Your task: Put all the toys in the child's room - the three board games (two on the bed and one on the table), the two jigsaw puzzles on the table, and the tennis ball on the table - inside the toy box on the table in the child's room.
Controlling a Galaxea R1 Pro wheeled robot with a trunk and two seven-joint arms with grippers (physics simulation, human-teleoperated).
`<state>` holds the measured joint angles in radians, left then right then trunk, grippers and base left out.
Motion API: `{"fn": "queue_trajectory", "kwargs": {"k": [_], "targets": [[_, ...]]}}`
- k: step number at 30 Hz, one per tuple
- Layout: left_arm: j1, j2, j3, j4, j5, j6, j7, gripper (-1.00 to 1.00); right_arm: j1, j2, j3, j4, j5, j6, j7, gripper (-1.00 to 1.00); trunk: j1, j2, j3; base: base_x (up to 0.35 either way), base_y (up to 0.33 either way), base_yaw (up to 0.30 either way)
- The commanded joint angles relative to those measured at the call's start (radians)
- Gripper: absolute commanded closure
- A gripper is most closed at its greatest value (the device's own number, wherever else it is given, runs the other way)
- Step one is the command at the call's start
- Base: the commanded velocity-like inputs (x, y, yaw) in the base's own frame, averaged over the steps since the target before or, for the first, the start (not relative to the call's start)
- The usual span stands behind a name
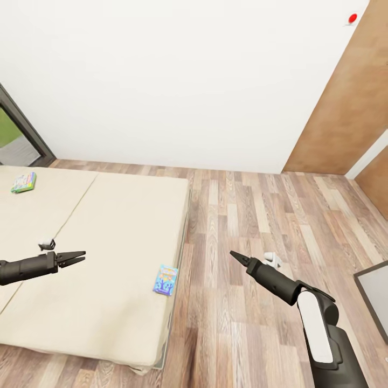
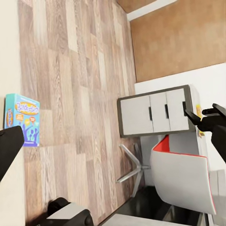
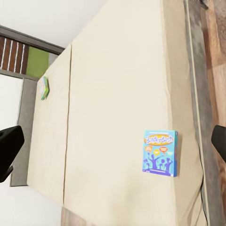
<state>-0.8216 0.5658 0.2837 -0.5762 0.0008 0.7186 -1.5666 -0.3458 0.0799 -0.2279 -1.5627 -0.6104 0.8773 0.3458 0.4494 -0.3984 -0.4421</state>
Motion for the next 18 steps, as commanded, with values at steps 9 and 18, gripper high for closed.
{"fn": "queue_trajectory", "kwargs": {"k": [9,18], "targets": [[0.001,0.000,0.000,0.005,-0.001,0.009,-0.004,-1.00,0.029,0.001,-0.008,-0.006,0.005,0.006,0.006,-1.00,0.001,-0.002,0.013,0.000,0.000,0.000],[0.001,0.000,0.001,0.007,-0.001,0.009,-0.004,-1.00,0.031,0.000,-0.009,-0.009,0.005,0.007,0.007,-1.00,0.001,-0.002,0.028,0.000,0.000,0.000]]}}
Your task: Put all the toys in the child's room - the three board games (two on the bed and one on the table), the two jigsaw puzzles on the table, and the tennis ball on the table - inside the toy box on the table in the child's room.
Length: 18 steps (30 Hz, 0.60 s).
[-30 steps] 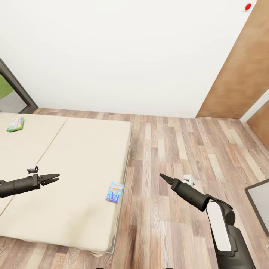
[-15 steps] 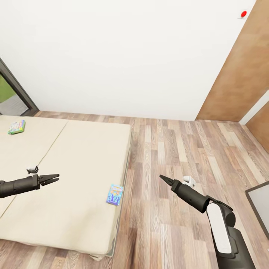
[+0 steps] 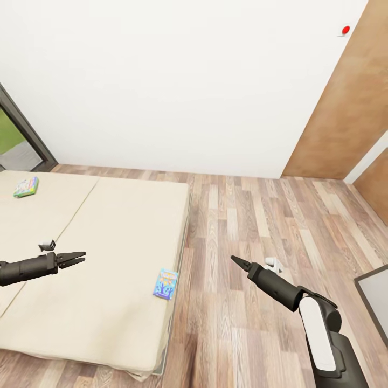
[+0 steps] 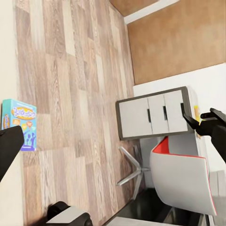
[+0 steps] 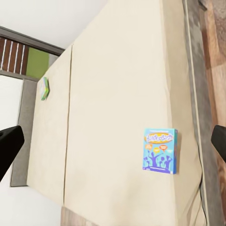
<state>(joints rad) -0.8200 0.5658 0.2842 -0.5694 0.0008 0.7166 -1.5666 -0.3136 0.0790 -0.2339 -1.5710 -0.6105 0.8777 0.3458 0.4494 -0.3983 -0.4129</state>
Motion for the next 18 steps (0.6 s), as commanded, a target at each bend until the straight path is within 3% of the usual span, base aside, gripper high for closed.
{"fn": "queue_trajectory", "kwargs": {"k": [1,18], "targets": [[-0.001,0.000,0.000,0.000,-0.001,0.011,-0.004,-1.00,-0.001,0.001,-0.003,-0.001,0.005,0.006,0.007,-1.00,0.001,-0.002,0.000,0.000,0.000,0.000],[-0.001,0.001,0.006,-0.003,-0.001,0.011,-0.004,-1.00,-0.001,0.001,-0.004,-0.001,0.005,0.006,0.007,-1.00,0.001,-0.002,0.028,0.000,0.000,0.000]]}}
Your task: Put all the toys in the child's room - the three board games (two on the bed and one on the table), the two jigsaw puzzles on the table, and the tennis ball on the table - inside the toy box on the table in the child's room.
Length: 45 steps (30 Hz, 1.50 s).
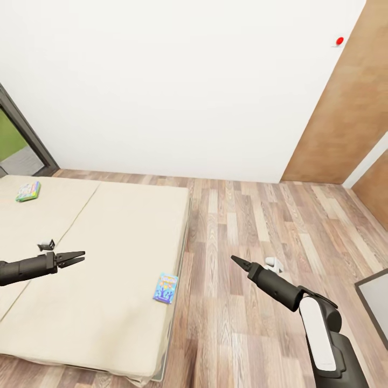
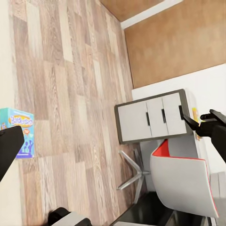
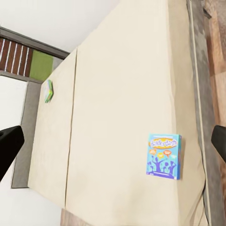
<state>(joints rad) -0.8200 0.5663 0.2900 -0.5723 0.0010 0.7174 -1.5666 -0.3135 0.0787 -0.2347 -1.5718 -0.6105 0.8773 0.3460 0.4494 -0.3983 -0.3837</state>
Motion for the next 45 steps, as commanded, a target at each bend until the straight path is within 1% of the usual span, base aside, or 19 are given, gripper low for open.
{"fn": "queue_trajectory", "kwargs": {"k": [1,39,45], "targets": [[-0.001,0.000,0.000,0.000,-0.001,0.011,-0.004,-1.00,-0.001,0.001,-0.003,-0.001,0.005,0.006,0.007,-1.00,0.001,-0.002,0.000,0.000,0.000,0.000],[-0.001,0.000,0.009,0.000,-0.001,0.011,-0.004,-1.00,-0.001,0.001,-0.004,0.000,0.005,0.006,0.007,-1.00,0.001,-0.002,0.062,0.000,0.000,0.000],[-0.001,0.000,0.009,0.000,-0.001,0.011,-0.004,-1.00,-0.001,0.001,-0.013,0.000,0.005,0.006,0.007,-1.00,0.001,-0.002,0.071,0.000,0.000,0.000]]}}
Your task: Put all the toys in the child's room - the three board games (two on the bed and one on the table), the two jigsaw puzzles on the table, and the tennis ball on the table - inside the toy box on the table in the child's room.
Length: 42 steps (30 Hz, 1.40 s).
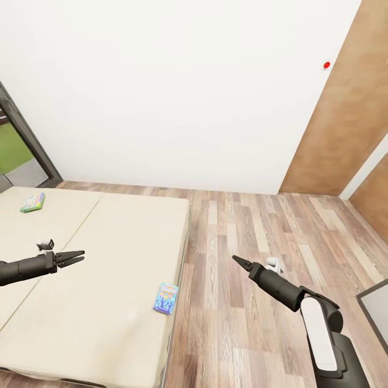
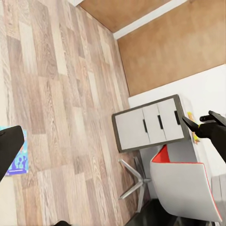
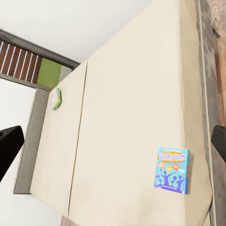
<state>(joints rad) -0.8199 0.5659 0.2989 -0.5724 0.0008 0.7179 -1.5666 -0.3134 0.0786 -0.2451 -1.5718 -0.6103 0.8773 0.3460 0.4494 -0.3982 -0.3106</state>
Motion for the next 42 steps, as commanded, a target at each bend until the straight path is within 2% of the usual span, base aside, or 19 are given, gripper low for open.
{"fn": "queue_trajectory", "kwargs": {"k": [1,42], "targets": [[-0.001,0.000,0.001,0.000,-0.001,0.011,-0.004,-1.00,-0.001,0.001,-0.005,-0.001,0.004,0.006,0.007,-1.00,0.001,-0.002,0.000,0.000,0.000,0.000],[-0.001,0.000,0.006,0.000,-0.001,0.011,-0.004,-1.00,-0.001,0.002,-0.008,-0.001,0.004,0.006,0.007,-1.00,0.001,-0.002,0.066,0.000,0.000,0.000]]}}
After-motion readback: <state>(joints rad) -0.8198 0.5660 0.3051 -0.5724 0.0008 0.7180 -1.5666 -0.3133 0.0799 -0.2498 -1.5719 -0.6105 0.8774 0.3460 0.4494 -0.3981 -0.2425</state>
